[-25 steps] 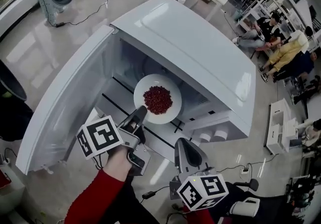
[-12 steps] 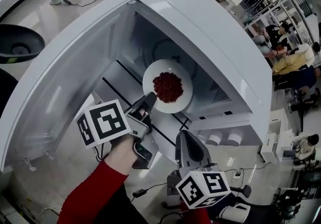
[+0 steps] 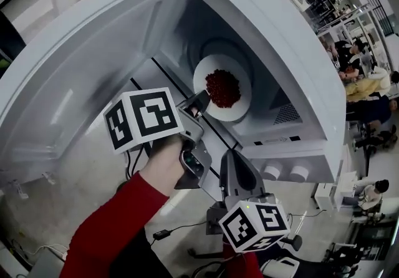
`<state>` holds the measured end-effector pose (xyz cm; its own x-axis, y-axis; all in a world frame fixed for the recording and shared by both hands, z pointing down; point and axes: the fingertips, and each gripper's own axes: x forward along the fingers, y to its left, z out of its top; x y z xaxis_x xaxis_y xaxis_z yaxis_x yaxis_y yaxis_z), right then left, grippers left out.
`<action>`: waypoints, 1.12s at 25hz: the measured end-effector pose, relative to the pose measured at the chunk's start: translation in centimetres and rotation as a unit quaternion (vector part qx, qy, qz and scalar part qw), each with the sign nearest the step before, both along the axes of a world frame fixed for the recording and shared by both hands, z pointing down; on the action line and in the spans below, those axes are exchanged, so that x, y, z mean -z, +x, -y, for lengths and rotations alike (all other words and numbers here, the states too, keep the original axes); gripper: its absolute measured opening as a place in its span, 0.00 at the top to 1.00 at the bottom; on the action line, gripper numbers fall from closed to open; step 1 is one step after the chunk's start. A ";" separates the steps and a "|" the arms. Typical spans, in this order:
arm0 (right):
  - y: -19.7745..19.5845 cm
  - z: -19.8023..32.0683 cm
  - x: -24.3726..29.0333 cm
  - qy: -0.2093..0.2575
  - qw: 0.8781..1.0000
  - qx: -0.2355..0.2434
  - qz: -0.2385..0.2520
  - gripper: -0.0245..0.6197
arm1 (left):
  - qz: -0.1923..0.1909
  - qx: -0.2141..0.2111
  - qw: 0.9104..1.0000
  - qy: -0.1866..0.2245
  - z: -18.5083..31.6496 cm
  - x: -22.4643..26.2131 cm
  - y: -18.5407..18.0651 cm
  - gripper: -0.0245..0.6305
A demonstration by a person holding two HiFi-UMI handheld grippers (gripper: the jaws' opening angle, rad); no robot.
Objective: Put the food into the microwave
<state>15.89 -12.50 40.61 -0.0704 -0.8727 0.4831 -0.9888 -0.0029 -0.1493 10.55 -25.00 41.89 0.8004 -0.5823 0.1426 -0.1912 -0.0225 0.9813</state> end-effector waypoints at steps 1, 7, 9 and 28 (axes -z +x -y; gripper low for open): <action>-0.1 0.2 -0.1 -0.003 1.000 -0.001 0.001 0.94 | 0.001 0.000 1.000 0.000 0.5 0.1 0.1 0.93; -1.3 1.0 -0.7 -0.026 1.000 0.005 0.009 0.94 | 0.000 0.010 1.000 0.000 2.5 1.1 0.3 0.93; -1.6 1.4 -0.8 -0.038 0.999 0.014 0.001 0.94 | 0.002 0.013 1.000 0.001 2.8 1.2 0.5 0.93; -2.4 5.9 -0.4 -0.104 0.991 0.074 -0.027 0.94 | 0.048 -0.002 0.999 -0.004 6.7 1.4 2.7 0.93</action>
<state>13.49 -18.36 41.02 -0.1585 -0.7355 0.6587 -0.9874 0.1167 -0.1074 13.30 -31.68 40.47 0.7852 -0.5776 0.2232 -0.2837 -0.0153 0.9588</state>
